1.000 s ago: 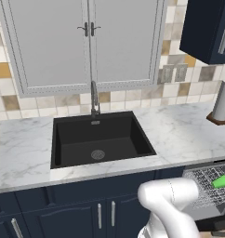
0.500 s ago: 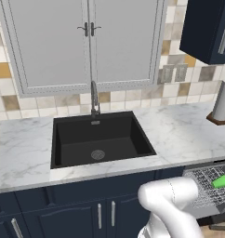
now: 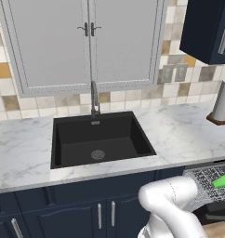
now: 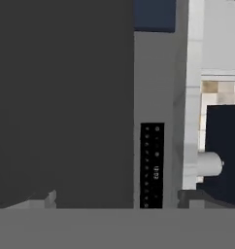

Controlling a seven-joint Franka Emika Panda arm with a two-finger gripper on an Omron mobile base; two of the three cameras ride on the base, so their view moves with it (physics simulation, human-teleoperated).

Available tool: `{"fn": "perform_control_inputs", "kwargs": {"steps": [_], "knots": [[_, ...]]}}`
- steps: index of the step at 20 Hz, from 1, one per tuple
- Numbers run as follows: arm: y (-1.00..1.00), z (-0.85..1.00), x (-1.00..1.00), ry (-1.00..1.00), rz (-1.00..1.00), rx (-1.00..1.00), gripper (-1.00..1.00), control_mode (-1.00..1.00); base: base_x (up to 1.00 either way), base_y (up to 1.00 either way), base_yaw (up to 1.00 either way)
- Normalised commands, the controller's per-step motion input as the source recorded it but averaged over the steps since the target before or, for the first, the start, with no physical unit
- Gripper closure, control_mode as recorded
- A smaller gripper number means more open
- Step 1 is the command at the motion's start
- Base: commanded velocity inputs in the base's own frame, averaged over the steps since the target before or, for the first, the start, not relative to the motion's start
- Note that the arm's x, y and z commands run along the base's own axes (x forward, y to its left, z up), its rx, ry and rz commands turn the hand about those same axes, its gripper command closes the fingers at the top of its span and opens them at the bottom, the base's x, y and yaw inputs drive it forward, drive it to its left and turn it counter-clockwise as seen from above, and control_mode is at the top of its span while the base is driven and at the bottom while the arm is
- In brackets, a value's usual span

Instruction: Pick up the cup and bowl from the counter, place them in the dishwasher, and close the dishwasher door.

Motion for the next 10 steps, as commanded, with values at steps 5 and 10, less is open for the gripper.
{"fn": "perform_control_inputs", "kwargs": {"steps": [5, 10], "knots": [[0.0, -1.0, 0.25, -0.42, 0.16, -0.43, -1.0, -1.0, 0.0, 0.0, 0.0], [0.0, -1.0, 0.46, -0.4, 0.14, -0.47, -1.0, -1.0, 0.0, 0.0, 0.0]]}}
